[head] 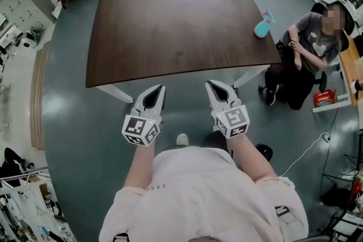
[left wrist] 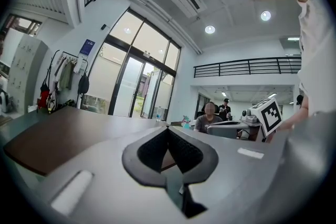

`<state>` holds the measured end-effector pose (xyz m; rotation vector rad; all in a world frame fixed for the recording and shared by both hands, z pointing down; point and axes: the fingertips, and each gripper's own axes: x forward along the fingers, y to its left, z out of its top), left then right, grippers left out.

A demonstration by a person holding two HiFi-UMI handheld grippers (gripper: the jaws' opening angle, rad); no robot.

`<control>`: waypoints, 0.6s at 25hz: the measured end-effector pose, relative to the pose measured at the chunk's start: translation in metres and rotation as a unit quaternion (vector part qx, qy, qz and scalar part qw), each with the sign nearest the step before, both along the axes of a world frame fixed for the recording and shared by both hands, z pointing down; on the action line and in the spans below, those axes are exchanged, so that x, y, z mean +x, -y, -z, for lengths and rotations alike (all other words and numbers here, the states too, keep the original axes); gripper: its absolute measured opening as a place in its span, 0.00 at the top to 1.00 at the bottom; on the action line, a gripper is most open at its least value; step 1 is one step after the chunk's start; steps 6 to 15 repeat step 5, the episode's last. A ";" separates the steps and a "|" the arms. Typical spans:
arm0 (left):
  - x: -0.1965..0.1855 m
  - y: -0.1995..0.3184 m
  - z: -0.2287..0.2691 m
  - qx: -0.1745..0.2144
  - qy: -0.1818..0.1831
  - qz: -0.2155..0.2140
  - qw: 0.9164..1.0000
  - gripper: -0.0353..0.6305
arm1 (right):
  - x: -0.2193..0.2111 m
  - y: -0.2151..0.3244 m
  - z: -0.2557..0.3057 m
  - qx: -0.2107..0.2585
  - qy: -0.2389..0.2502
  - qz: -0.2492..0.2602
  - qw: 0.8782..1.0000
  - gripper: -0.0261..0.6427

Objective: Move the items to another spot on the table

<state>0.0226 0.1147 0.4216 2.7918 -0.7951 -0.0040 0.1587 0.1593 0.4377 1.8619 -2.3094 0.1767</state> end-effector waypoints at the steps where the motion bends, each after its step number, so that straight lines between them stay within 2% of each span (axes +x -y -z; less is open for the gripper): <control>1: -0.002 0.001 0.000 0.000 0.000 -0.001 1.000 0.92 | -0.002 0.000 0.000 -0.001 -0.002 0.000 1.000 0.97; 15: -0.009 0.006 0.001 -0.001 0.000 -0.001 1.000 0.92 | -0.011 0.005 -0.001 -0.005 -0.006 0.005 1.000 0.97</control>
